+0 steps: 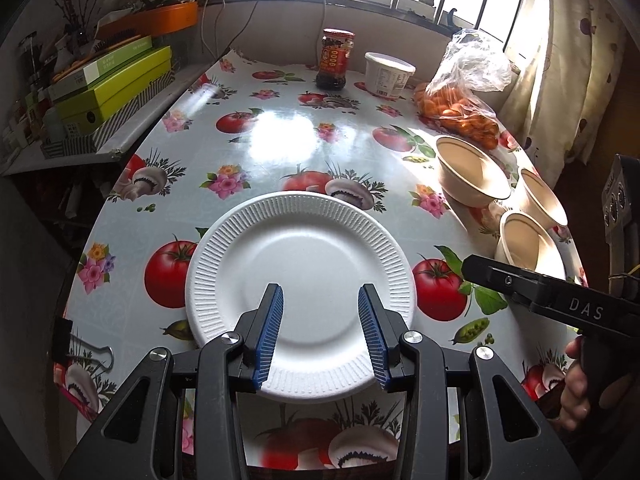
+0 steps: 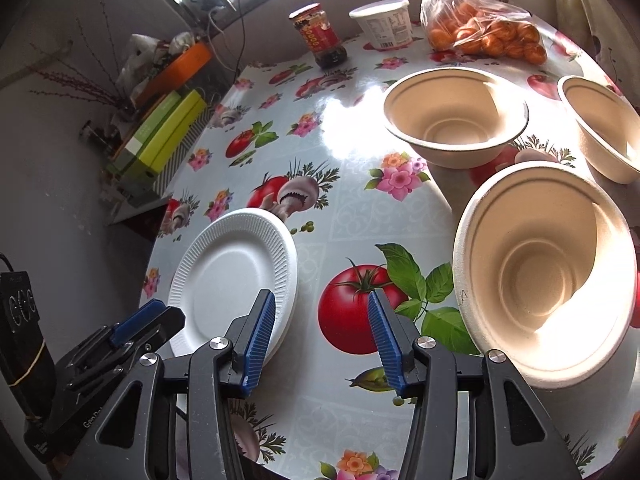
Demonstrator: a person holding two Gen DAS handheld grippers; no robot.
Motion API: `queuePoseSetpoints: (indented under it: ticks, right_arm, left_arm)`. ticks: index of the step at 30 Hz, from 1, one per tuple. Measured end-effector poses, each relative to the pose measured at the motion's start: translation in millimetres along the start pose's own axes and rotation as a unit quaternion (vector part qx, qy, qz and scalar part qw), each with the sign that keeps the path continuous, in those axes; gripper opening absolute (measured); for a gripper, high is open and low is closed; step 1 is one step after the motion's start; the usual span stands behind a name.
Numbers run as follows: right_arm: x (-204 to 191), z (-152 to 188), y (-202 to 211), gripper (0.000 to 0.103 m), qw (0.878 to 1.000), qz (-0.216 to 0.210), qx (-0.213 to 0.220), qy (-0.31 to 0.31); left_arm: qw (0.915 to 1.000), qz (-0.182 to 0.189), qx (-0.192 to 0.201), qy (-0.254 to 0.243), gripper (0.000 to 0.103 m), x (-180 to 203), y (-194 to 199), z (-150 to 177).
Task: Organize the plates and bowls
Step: 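Move both grippers away from the plate stack toward the beige paper bowls, then close the left gripper on a beige bowl rim while the right grips another bowl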
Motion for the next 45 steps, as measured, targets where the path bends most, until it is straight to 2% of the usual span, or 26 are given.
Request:
queuePoseSetpoints:
  ticks: [9,34,40,45]
  right_arm:
    - [16,-11,22,0.048,0.999,0.022,0.028,0.005]
    - [68,-43,68,0.049,0.995,0.066,0.068,-0.003]
    - [88,-58,81,0.049,0.994,0.081,0.079,-0.008]
    - [104,-72,85,0.049,0.993,0.089,0.077,-0.005]
  left_arm:
    - [0.9996,0.020,0.003,-0.021,0.040,37,0,-9]
    - [0.9952,0.073,0.002,-0.065,0.040,119,-14,-39]
    - [0.9925,0.107,-0.007,-0.059,0.040,136,-24,-51]
    - [0.9929,0.103,-0.018,-0.055,0.040,143,-35,-62]
Point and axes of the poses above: each gripper's, at about its wrist camera, not at the fingertips, and y roughly against the way its jaws point, x to its right, z to its underside, the point moved 9 cm from there along -y, roughly the way its jaws point, and after that the axes turned 12 degrees about -z, right-handed, at the moved point
